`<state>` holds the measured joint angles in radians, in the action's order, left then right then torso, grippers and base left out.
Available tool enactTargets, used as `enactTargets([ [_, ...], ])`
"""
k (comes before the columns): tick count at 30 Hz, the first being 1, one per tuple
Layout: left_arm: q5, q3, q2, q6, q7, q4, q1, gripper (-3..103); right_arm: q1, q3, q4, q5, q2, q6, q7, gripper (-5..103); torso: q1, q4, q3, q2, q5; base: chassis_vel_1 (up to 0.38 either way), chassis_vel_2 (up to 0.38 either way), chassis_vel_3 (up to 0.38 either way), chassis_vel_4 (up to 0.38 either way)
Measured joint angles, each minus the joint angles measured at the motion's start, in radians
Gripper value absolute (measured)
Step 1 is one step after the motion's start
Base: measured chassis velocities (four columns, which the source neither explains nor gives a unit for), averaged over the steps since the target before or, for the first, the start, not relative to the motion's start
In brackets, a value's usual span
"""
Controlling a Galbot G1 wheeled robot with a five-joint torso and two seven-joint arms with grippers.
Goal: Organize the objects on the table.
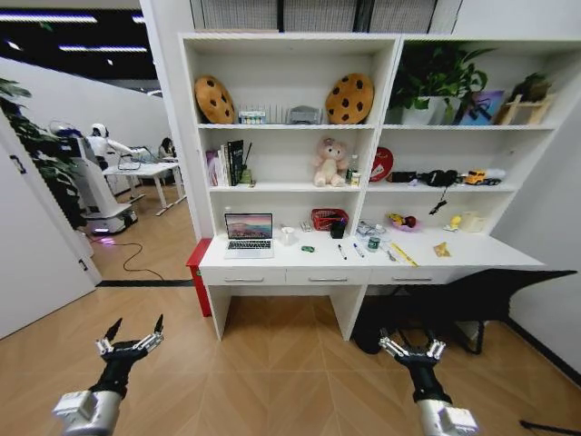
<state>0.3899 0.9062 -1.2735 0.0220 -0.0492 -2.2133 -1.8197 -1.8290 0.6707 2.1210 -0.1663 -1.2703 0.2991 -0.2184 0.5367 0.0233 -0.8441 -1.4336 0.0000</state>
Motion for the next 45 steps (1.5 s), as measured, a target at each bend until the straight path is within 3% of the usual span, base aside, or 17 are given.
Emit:
enactTargets([
  [6,-0.032,-0.018,-0.031,0.003,0.01,0.007,-0.02,100,0.02,0.008,-0.019,-0.029,-0.009,0.01,0.0,100,0.0,0.0,0.0,0.0,0.0,0.0,0.0,0.0,0.0],
  [19,-0.005,-0.006,-0.015,0.007,0.02,0.011,-0.016,100,0.02,0.007,-0.026,-0.037,-0.003,0.008,0.02,100,0.0,-0.0001,0.0,0.0,0.0,0.0,0.0,0.0,0.0],
  [21,-0.004,-0.003,-0.006,0.05,0.095,0.008,-0.025,100,0.015,0.008,-0.022,-0.048,-0.003,-0.003,0.03,100,0.0,-0.0001,0.0,0.0,-0.0001,0.0,0.0,0.0,0.0],
  [22,-0.004,-0.003,-0.006,0.05,0.095,0.008,-0.025,100,0.015,0.008,-0.022,-0.048,-0.003,-0.003,0.03,100,0.0,-0.0001,0.0,0.0,-0.0001,0.0,0.0,0.0,0.0],
  [24,-0.022,-0.003,0.009,0.097,0.195,-0.006,-0.036,100,0.012,0.008,-0.022,-0.051,-0.004,-0.003,0.041,100,0.0,0.0,0.0,0.0,0.0001,0.0,0.0,0.0,0.0],
  [25,-0.026,-0.006,0.014,0.1,0.208,-0.013,-0.037,100,0.011,0.008,-0.022,-0.051,-0.004,-0.002,0.044,100,0.0,0.0,0.0,0.0,0.0001,0.0,0.0,0.0,0.0],
  [45,-0.028,-0.005,0.006,0.097,0.192,-0.017,-0.036,100,-0.006,0.004,0.005,-0.045,0.0,0.012,0.047,100,0.0,0.0,0.0,0.0,0.0,-0.136,0.137,0.133,-0.135],
])
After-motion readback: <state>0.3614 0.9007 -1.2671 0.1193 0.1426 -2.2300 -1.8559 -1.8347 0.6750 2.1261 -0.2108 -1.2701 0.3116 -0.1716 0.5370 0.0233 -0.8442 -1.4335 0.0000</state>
